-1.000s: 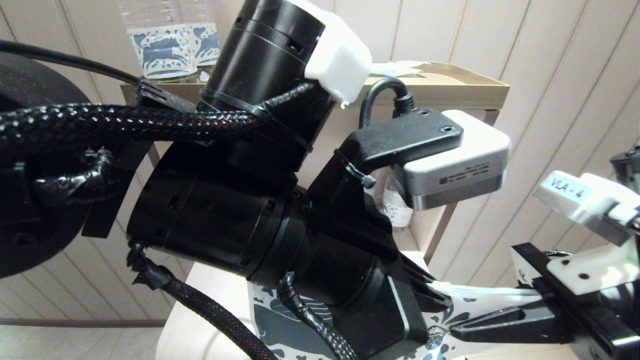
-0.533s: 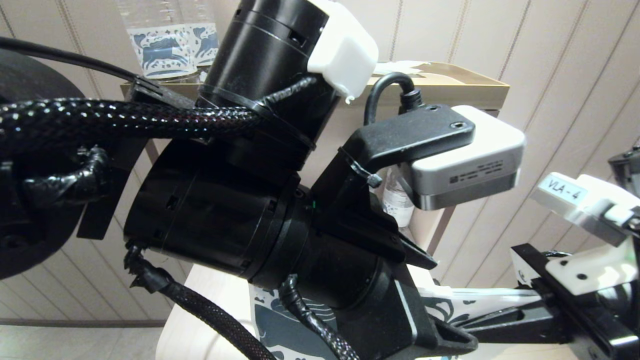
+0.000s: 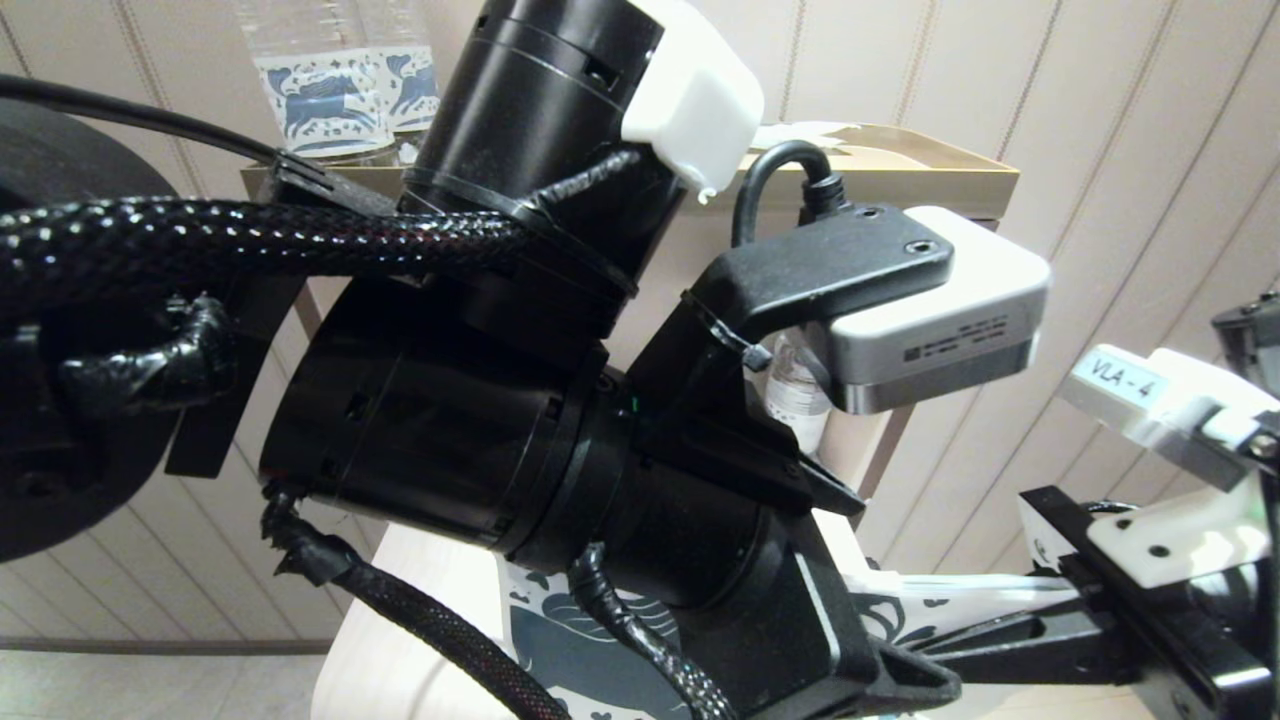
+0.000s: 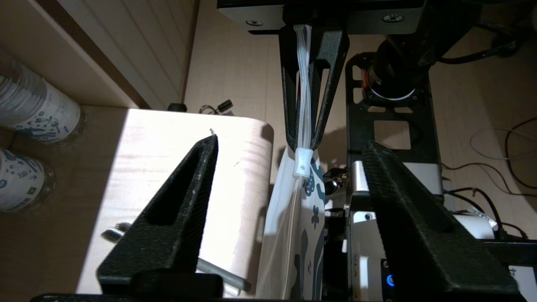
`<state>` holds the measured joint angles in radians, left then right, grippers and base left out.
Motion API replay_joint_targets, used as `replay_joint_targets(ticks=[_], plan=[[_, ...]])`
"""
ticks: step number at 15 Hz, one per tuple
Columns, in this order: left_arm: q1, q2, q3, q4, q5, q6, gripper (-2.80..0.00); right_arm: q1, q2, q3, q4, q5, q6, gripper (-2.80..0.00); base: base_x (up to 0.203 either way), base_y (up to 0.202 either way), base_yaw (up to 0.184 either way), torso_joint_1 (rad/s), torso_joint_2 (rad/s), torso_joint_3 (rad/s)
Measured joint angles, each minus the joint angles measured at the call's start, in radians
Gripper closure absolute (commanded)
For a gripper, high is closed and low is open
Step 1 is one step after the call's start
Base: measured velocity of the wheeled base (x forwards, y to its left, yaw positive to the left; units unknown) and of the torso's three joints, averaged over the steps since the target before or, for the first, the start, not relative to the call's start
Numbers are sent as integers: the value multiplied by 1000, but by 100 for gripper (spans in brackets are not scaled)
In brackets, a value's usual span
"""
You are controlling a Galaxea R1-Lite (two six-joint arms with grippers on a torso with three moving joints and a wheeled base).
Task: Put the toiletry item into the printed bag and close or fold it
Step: Open the storage bag
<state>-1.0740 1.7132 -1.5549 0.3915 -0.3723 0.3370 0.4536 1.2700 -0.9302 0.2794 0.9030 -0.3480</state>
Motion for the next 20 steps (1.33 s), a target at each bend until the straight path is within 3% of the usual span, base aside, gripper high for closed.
replay_joint_targets(ticks=[14,20], plan=[[-3,-3,0,12,-13,-11,0,0,7,3,0,0,-4,0,0,0,0,0,0,0],[-2,-30,65,10,-3,-7,0,-5,-9,4,1,1,-4,0,0,0,0,0,0,0]])
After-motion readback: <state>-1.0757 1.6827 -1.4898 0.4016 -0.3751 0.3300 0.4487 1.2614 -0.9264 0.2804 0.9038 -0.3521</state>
